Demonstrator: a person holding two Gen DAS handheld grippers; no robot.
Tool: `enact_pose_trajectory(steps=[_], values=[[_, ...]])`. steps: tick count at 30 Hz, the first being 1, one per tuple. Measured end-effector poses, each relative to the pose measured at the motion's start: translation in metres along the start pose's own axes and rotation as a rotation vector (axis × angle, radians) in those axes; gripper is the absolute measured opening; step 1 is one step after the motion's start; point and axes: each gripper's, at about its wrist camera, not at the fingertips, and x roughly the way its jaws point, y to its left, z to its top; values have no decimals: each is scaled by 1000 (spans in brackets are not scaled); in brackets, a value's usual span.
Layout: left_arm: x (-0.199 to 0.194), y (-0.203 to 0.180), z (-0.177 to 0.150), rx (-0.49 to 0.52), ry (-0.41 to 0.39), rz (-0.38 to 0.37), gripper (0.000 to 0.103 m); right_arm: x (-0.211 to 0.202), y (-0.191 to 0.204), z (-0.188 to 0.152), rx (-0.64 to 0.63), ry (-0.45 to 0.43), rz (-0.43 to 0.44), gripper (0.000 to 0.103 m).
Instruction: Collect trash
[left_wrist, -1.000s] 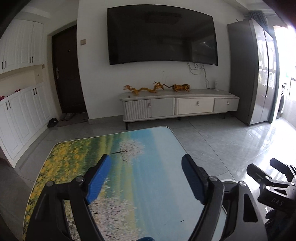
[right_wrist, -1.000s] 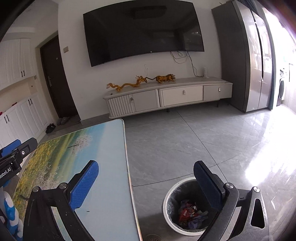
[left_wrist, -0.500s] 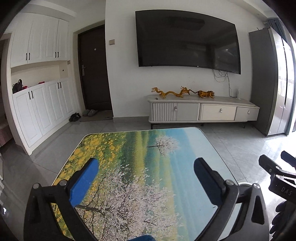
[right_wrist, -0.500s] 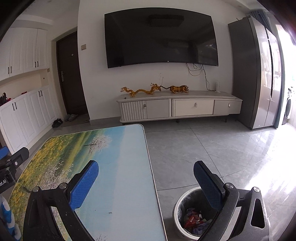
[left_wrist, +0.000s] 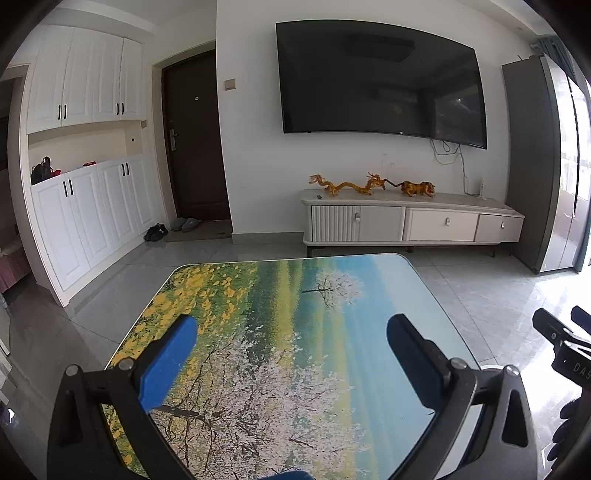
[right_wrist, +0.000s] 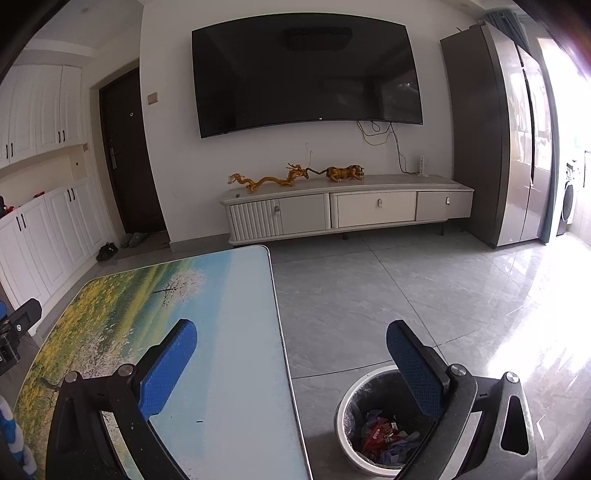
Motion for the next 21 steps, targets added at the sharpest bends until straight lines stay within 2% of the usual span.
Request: enact_pose_trajectory(steps=[21], values=[[-9, -5, 1, 14, 0, -17, 103, -2, 12, -4, -41, -8, -38, 103]])
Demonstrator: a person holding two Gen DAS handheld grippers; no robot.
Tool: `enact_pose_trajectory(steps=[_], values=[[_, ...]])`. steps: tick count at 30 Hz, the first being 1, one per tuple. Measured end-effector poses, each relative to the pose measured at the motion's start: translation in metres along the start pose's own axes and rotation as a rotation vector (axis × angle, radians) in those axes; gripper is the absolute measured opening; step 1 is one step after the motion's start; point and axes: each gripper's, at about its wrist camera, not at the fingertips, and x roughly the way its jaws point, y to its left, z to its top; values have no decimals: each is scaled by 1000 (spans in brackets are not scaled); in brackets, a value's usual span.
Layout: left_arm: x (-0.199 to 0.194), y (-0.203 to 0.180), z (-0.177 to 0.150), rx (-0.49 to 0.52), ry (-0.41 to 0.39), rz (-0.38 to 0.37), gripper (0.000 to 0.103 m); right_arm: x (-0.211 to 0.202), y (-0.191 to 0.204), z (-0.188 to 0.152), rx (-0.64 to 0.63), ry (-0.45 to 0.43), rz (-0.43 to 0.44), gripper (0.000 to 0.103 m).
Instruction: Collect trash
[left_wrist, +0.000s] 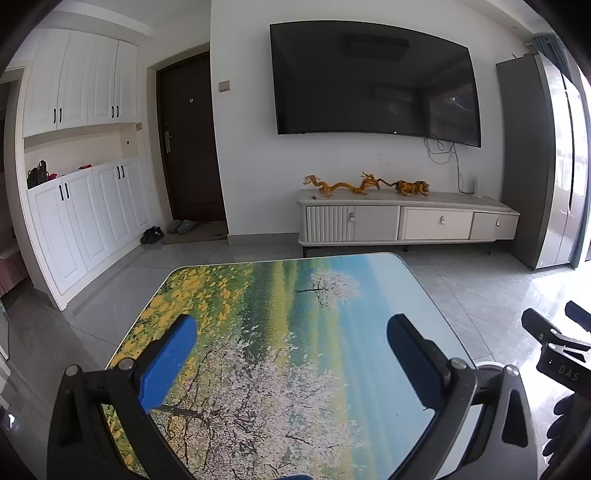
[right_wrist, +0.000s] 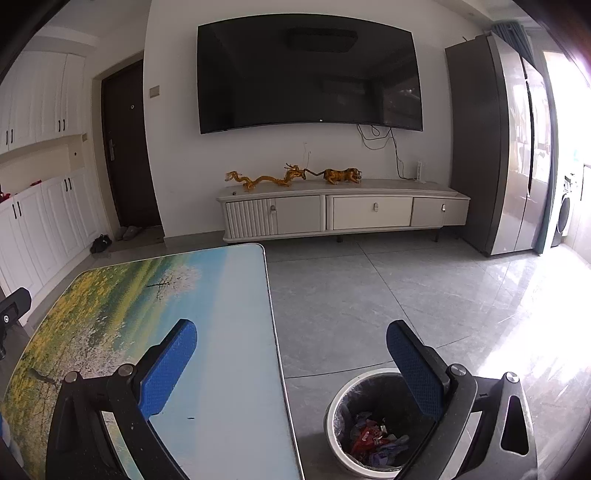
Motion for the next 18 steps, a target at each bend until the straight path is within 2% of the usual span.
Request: enact_pose_trajectory(steps=[18], values=[[5, -3, -3, -2, 32, -18, 103, 2, 3, -3, -4, -9, -14, 103]])
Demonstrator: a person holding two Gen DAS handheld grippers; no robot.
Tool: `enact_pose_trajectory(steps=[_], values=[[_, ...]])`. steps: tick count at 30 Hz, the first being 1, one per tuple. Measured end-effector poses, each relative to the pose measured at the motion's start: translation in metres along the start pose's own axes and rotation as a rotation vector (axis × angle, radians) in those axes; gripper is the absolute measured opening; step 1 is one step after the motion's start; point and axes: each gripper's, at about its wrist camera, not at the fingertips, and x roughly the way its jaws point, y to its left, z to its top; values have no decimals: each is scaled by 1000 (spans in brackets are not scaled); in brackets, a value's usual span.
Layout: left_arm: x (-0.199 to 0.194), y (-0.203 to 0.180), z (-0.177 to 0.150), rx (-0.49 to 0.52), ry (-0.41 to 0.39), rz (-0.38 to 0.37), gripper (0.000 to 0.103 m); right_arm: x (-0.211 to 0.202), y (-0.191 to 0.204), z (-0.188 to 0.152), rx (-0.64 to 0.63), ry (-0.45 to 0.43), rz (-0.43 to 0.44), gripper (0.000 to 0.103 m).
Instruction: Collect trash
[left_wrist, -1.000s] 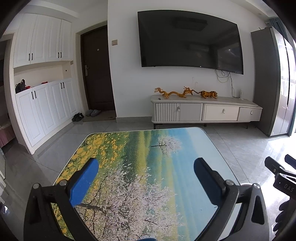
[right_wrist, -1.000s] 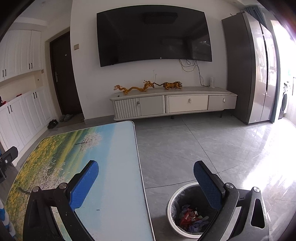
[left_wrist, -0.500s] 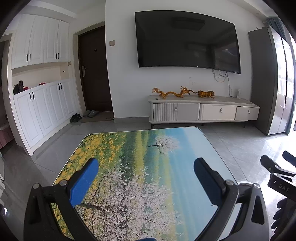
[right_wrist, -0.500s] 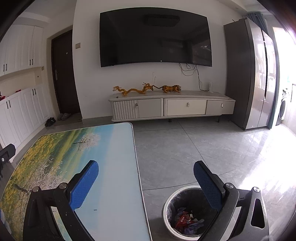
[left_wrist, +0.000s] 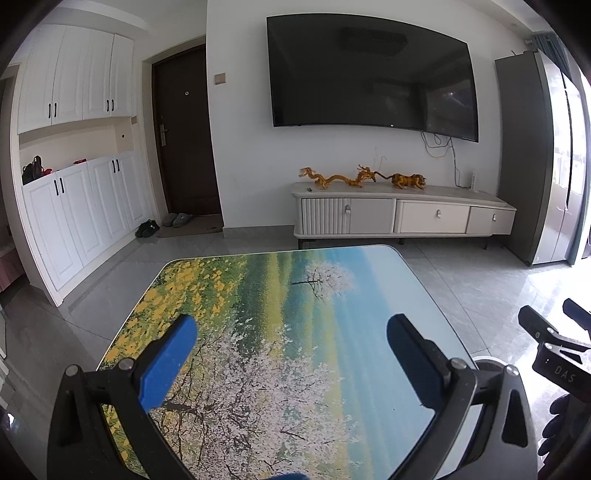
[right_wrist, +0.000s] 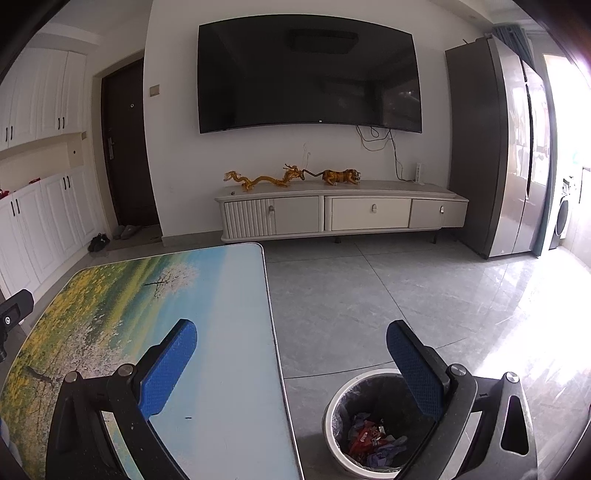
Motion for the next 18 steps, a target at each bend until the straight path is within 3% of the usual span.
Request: enact_pose_trajectory(steps=[18], values=[[0, -11, -3, 29, 11, -16, 103, -8, -2, 3, -13, -50, -70, 103]])
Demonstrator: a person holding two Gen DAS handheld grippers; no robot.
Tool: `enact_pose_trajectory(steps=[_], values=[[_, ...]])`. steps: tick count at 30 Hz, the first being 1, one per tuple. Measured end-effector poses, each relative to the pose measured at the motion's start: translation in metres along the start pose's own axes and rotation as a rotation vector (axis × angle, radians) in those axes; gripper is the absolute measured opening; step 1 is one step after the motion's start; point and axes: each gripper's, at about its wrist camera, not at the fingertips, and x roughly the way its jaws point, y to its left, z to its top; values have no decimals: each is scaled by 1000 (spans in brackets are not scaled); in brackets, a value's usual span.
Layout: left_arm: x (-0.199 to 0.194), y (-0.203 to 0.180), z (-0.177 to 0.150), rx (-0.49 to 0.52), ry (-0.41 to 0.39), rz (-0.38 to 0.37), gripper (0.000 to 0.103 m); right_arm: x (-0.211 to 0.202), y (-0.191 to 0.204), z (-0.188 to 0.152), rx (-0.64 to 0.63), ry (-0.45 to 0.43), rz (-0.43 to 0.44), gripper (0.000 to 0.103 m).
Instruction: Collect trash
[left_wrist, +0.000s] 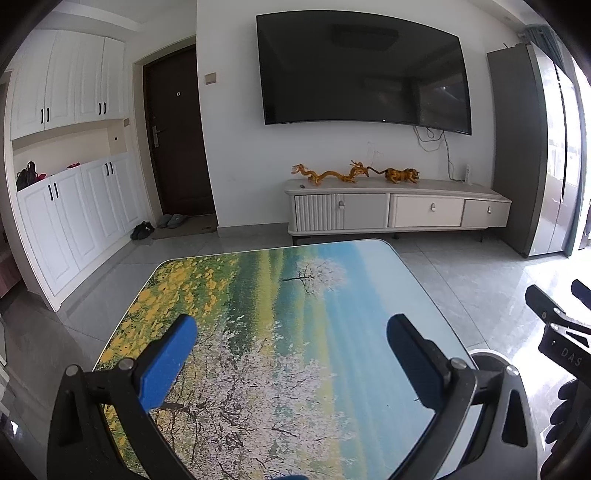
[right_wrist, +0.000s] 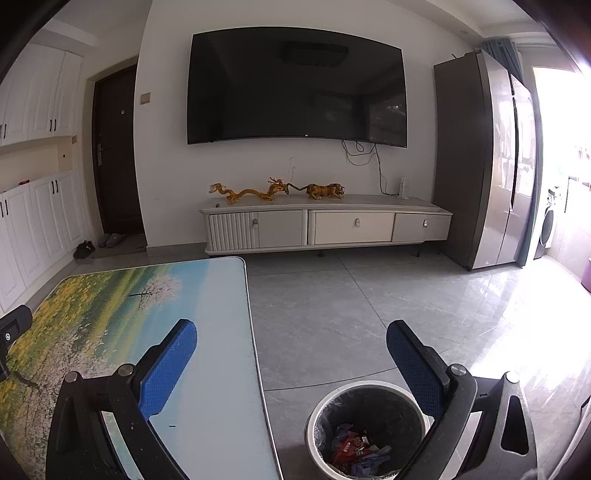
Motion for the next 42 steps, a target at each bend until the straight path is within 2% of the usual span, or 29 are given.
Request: enact_pose_trajectory(steps=[42], values=[[9, -20, -4, 17, 42, -59, 103, 10, 2, -7, -16, 44, -12, 103]])
